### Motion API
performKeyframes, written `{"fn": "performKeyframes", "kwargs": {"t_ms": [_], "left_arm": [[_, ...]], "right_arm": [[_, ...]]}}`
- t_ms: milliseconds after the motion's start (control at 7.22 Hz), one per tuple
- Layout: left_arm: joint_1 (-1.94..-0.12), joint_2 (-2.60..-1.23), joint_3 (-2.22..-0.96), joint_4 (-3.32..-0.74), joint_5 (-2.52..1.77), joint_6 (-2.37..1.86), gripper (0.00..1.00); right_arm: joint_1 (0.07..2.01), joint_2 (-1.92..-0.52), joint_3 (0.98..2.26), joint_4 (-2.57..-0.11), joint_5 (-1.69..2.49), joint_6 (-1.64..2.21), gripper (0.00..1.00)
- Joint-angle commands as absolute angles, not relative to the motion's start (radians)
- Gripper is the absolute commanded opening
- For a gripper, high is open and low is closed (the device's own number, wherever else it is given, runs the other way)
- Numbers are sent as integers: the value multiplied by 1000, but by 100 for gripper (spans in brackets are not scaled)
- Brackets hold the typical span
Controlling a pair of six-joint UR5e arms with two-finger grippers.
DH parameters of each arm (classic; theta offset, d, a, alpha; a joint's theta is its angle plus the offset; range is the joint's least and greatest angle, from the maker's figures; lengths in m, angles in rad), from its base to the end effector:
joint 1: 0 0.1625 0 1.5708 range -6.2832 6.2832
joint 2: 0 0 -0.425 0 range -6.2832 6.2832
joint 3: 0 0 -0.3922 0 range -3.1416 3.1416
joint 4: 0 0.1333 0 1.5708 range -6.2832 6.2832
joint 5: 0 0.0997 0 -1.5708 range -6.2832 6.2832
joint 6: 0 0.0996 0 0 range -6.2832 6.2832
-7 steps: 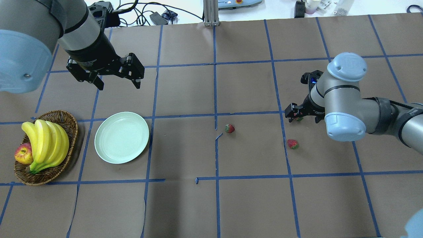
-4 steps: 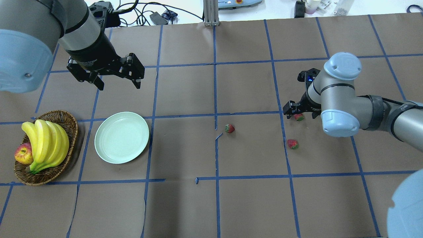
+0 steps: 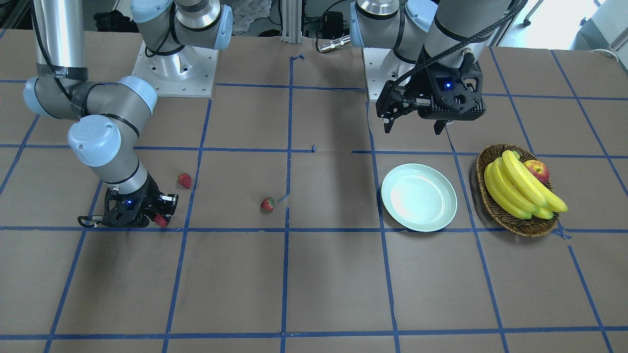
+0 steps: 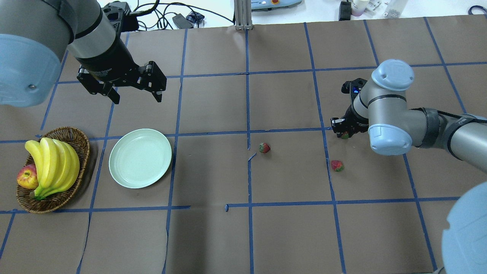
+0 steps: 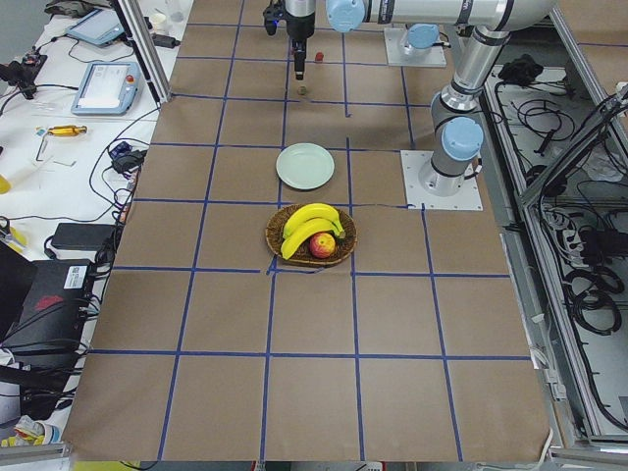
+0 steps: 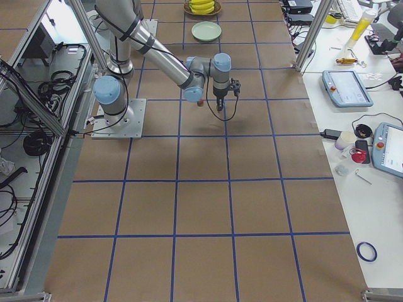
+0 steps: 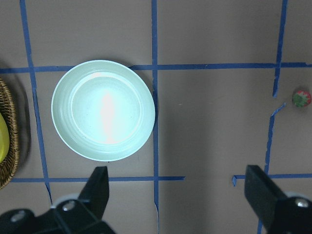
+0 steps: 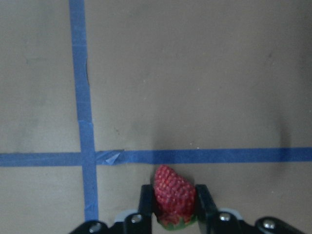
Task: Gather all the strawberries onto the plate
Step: 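Reach the right gripper to the farthest strawberry and grasp it, then carry the strawberry toward the plate with the right gripper and release it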
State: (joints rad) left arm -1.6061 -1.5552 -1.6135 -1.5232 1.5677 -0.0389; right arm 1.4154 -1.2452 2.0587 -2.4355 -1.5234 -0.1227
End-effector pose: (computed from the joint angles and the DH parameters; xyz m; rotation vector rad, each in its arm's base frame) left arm -0.1507 -0.4821 0.4793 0.0056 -3.1376 0.0319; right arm 0.0574 -0.5252 0.1859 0.0488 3.1001 -0.0888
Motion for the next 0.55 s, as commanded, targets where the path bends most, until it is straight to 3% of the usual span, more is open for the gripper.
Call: {"fn": "performKeyframes", "kwargs": {"t_ms": [0, 415], "left_arm": [[-1606, -1551, -1612, -1523, 1568, -37, 100], [-1606, -1551, -1612, -1523, 1568, -35, 100]], "right_arm": [[1451, -1249, 1976, -2419, -1478, 16, 0], [1780, -1258, 1938, -2407, -1477, 455, 0]]}}
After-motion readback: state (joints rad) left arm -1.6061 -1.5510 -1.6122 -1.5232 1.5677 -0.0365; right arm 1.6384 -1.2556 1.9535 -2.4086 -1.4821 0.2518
